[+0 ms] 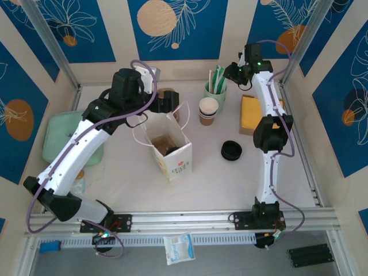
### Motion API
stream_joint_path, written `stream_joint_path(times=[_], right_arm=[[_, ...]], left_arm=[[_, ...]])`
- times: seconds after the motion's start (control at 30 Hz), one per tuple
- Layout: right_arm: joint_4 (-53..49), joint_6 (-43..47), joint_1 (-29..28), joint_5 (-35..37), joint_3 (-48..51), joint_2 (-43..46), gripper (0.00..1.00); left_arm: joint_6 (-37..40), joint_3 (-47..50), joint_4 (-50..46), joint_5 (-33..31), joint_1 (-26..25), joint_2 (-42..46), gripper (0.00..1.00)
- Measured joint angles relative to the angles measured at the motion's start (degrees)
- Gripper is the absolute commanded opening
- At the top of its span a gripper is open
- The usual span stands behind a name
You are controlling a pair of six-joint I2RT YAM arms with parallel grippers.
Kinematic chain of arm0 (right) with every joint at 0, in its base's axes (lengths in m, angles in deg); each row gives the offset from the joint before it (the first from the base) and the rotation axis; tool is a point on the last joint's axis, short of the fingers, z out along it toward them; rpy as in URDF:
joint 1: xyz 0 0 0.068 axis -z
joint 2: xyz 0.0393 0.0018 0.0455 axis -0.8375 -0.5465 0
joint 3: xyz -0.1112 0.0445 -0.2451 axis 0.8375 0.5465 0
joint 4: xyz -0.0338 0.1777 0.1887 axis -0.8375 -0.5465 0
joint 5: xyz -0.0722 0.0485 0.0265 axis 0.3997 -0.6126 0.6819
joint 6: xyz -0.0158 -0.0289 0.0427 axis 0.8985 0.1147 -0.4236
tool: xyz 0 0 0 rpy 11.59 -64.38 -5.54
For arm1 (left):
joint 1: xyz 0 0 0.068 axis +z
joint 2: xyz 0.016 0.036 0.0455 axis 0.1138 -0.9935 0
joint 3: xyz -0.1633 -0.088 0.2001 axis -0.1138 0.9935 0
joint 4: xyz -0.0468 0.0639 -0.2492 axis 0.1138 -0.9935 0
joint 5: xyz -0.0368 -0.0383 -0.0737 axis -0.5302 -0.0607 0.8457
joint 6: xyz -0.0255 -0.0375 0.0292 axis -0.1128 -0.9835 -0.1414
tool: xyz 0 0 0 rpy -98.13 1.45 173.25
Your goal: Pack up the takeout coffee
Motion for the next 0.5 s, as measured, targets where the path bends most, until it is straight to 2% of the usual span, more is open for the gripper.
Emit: stream_joint_path(times=[0.17, 0.4, 0.5], right_arm=[[-0.13, -0.04, 0.0, -0.98, -1.05, -1.51, 0.29], [-0.2, 0.11, 0.0, -2.34, -1.44, -2.36, 0.16], [-0.44, 0.42, 0.0, -2.58, -1.51, -2.36, 0.15]], left_arm=[[0.0, 0.0, 0.0, 0.13, 0.0, 0.0, 0.99], [0.0, 0.0, 0.02, 0.15, 0.0, 0.0, 1.0], [0.0, 0.0, 0.04, 0.17, 0.0, 0.0, 0.99]])
